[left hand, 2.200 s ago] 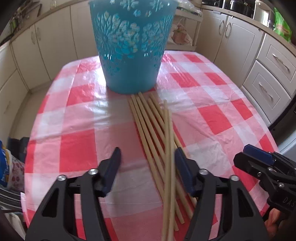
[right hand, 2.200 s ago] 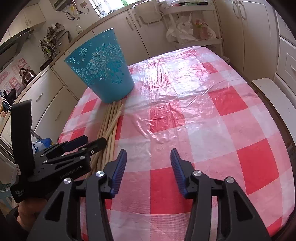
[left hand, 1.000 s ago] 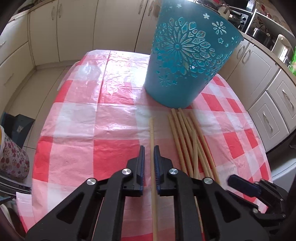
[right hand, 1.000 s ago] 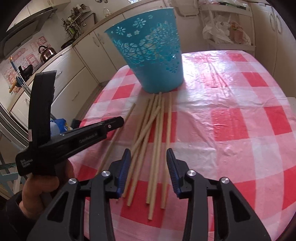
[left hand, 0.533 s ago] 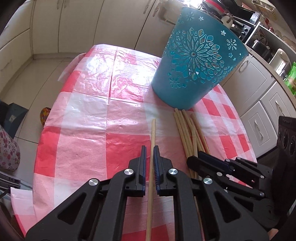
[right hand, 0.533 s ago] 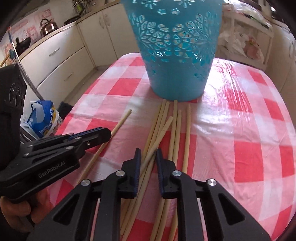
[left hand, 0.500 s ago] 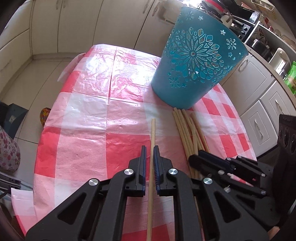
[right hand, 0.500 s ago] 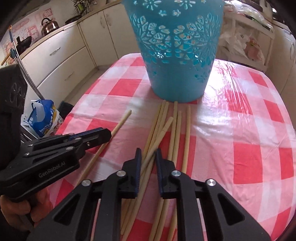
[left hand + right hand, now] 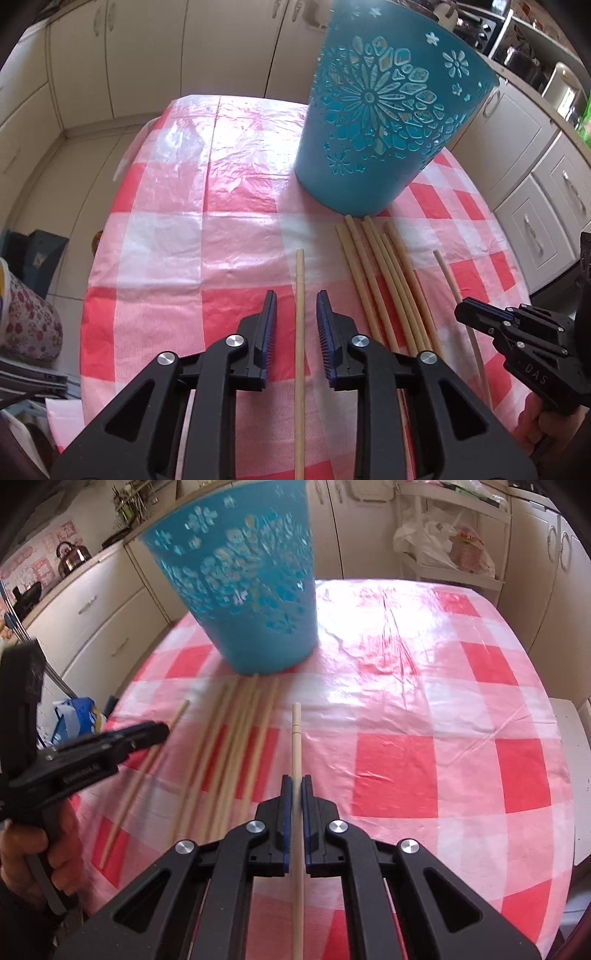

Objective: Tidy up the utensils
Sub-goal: 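Lift the stick with the left gripper toward the bin while the right grasps a stick, then open the left gripper to drop its stick into the blue bin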

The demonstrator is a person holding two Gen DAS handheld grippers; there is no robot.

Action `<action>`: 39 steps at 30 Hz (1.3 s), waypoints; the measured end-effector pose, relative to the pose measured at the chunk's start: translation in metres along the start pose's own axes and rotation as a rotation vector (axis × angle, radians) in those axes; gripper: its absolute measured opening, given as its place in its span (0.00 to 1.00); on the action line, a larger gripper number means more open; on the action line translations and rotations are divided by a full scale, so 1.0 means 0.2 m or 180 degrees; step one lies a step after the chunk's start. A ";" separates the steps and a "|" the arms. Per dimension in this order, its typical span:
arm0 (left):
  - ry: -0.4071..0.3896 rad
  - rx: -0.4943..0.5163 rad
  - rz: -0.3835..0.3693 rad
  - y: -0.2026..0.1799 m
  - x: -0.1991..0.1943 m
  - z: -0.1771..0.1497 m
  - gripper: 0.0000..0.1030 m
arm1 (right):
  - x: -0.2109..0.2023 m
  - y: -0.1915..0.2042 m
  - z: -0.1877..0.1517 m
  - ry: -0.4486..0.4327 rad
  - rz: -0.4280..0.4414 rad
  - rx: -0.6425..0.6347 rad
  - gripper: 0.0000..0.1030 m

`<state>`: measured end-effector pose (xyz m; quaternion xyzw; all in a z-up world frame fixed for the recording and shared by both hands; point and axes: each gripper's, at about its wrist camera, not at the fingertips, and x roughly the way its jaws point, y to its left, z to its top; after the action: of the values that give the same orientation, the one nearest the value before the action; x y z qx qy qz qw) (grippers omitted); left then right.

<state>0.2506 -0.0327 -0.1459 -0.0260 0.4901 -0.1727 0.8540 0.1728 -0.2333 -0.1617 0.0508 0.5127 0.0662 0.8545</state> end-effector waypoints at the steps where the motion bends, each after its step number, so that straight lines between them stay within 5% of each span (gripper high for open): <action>1: 0.0008 0.0051 0.0049 -0.02 0.01 0.01 0.22 | 0.01 0.00 0.00 0.0029 -0.0048 -0.0022 0.09; 4: 0.0040 0.0260 0.0242 -0.07 0.03 0.03 0.23 | 0.02 0.02 -0.01 0.0036 -0.0092 -0.0164 0.23; 7: 0.0021 0.0456 0.0444 -0.12 0.03 0.01 0.12 | 0.03 0.07 -0.03 0.0022 -0.0281 -0.0412 0.23; 8: 0.0024 0.0483 0.0434 -0.12 0.03 0.01 0.05 | 0.03 0.08 -0.03 0.0011 -0.0307 -0.0458 0.20; 12: 0.0101 0.0264 0.0099 -0.06 -0.03 0.00 0.04 | 0.02 0.04 -0.04 -0.0041 -0.0206 -0.0316 0.06; 14: -0.0096 0.0105 -0.0189 -0.01 -0.14 0.04 0.04 | 0.02 -0.02 -0.05 -0.0081 -0.0025 -0.0083 0.06; 18: -0.0923 0.0054 -0.0633 0.00 -0.50 0.25 0.04 | 0.01 -0.06 -0.06 -0.0175 0.0109 0.0146 0.06; 28: -0.2451 -0.0094 -0.0760 -0.18 -0.88 0.82 0.04 | 0.00 -0.15 -0.07 -0.0255 0.0454 0.0439 0.06; 33: -0.2746 -0.0298 -0.0677 -0.25 -0.78 0.99 0.04 | -0.01 -0.15 -0.08 -0.0268 0.0446 0.0420 0.06; 39: -0.2701 -0.0413 -0.0438 -0.30 -0.60 1.05 0.04 | 0.00 -0.15 -0.08 -0.0259 0.0482 0.0423 0.06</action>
<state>0.3568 -0.0763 0.0745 -0.1810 0.1025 -0.1720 0.9629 0.1611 -0.2629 -0.1734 0.1486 0.4755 0.0944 0.8619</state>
